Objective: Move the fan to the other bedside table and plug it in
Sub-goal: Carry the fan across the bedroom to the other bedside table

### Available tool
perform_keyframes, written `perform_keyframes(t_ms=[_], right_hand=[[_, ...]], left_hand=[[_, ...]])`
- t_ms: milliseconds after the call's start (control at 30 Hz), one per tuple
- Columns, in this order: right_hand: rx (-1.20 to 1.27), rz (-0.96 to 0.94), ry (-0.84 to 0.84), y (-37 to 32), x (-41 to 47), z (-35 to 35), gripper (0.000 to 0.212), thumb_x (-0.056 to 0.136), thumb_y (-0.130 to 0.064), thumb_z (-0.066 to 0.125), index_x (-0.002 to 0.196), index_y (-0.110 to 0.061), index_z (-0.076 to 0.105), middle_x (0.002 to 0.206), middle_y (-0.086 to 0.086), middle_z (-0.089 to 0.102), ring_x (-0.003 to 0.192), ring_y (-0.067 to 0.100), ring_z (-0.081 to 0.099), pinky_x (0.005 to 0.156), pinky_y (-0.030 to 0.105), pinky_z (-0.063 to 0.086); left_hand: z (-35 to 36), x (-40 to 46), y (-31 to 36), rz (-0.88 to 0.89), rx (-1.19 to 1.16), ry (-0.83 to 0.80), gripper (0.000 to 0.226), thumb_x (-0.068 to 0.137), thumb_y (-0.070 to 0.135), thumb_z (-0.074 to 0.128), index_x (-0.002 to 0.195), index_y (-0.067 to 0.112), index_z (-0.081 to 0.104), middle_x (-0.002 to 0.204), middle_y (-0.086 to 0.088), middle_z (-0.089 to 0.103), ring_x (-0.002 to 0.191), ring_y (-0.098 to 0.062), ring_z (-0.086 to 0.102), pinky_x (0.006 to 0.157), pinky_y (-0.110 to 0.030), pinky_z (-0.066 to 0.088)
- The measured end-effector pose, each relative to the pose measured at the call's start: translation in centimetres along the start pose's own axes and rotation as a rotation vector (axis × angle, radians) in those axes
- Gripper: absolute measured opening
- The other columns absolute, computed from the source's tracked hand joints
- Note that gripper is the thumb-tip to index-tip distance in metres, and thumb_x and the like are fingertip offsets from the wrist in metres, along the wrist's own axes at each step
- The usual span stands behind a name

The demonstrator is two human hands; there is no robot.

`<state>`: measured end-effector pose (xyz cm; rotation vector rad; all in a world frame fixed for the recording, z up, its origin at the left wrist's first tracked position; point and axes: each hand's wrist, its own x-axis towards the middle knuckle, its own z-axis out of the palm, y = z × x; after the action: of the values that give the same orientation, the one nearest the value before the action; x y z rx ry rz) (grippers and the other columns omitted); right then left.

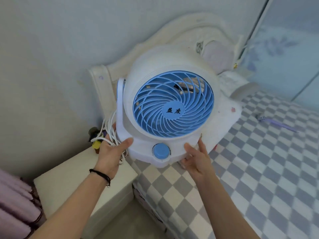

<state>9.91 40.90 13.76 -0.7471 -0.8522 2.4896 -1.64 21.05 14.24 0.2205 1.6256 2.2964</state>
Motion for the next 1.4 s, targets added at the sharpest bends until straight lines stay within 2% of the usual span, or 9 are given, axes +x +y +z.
perform_keyframes(t_ms=[100,233,400,533,633,767,967,1267,1400], right_hand=[[0.014,-0.085,0.064,-3.0,-2.4,-3.4,0.063,0.083,0.01,0.056,0.137,-0.021,0.046,0.119,0.006,0.064,0.095,0.024,0.063,0.067,0.035,0.058],[0.084,-0.19,0.169,-6.5,-6.2,-8.9,0.06,0.083,0.01,0.055,0.135,-0.02,0.048,0.113,0.007,0.065,0.092,0.025,0.063,0.064,0.036,0.06],[0.126,-0.332,0.309,-10.9,-13.6,-17.4,0.06,0.082,0.008,0.058,0.134,-0.02,0.049,0.122,0.009,0.063,0.099,0.028,0.063,0.074,0.039,0.058],[0.166,-0.434,0.418,-13.6,-19.8,-23.3,0.06,0.078,0.006,0.061,0.131,-0.02,0.052,0.113,0.007,0.066,0.096,0.027,0.065,0.073,0.041,0.059],[0.208,-0.515,0.481,-15.0,-24.3,-27.0,0.056,0.08,0.006,0.059,0.129,-0.021,0.053,0.111,0.007,0.066,0.093,0.025,0.066,0.071,0.038,0.06],[0.27,-0.634,0.573,-16.4,-30.5,-31.6,0.058,0.081,0.007,0.057,0.132,-0.019,0.051,0.117,0.009,0.065,0.095,0.026,0.065,0.073,0.039,0.06],[0.321,-0.783,0.718,-17.5,-38.8,-36.7,0.059,0.081,0.008,0.057,0.133,-0.019,0.05,0.114,0.008,0.066,0.092,0.025,0.066,0.07,0.039,0.06],[0.429,-0.97,0.96,-16.8,-48.4,-41.2,0.058,0.082,0.008,0.057,0.133,-0.019,0.05,0.125,0.012,0.062,0.102,0.029,0.063,0.08,0.042,0.056],[0.465,-1.063,1.059,-16.6,-50.9,-42.4,0.057,0.083,0.008,0.055,0.133,-0.019,0.05,0.123,0.011,0.062,0.097,0.027,0.063,0.068,0.036,0.06]], left_hand=[[4.6,-0.6,-0.9,-0.015,0.013,-0.126,0.045,0.08,-0.005,0.06,0.107,0.031,0.061,0.109,0.003,0.068,0.105,-0.02,0.064,0.083,-0.034,0.057],[10.7,-2.7,-2.9,-0.052,0.047,-0.275,0.039,0.075,0.002,0.069,0.1,0.032,0.067,0.096,0.008,0.074,0.099,-0.027,0.065,0.085,-0.042,0.053],[19.3,-8.2,-6.8,-0.126,0.052,-0.517,0.062,0.077,0.0,0.065,0.133,0.019,0.047,0.125,-0.008,0.062,0.113,-0.03,0.06,0.085,-0.041,0.056],[25.7,-13.1,-9.7,-0.176,0.065,-0.693,0.063,0.072,0.007,0.066,0.131,0.018,0.049,0.13,-0.013,0.059,0.118,-0.031,0.058,0.095,-0.052,0.048],[30.0,-16.8,-11.7,-0.185,0.098,-0.759,0.047,0.072,0.007,0.069,0.113,0.028,0.064,0.114,-0.002,0.07,0.109,-0.025,0.063,0.095,-0.051,0.048],[35.4,-22.5,-13.8,-0.226,0.095,-0.907,0.052,0.07,0.006,0.07,0.119,0.019,0.06,0.098,0.007,0.073,0.103,-0.026,0.064,0.086,-0.042,0.054],[41.4,-30.5,-16.4,-0.305,0.08,-1.138,0.071,0.061,0.019,0.073,0.128,0.014,0.051,0.116,-0.009,0.065,0.104,-0.025,0.063,0.077,-0.033,0.056],[48.3,-40.7,-20.1,-0.456,0.086,-1.4,0.051,0.067,0.008,0.066,0.116,0.022,0.059,0.097,0.001,0.07,0.085,-0.02,0.063,0.066,-0.029,0.054],[51.3,-44.1,-21.5,-0.507,0.098,-1.526,0.046,0.068,0.006,0.067,0.111,0.023,0.061,0.095,0.0,0.069,0.084,-0.018,0.064,0.062,-0.025,0.054]])
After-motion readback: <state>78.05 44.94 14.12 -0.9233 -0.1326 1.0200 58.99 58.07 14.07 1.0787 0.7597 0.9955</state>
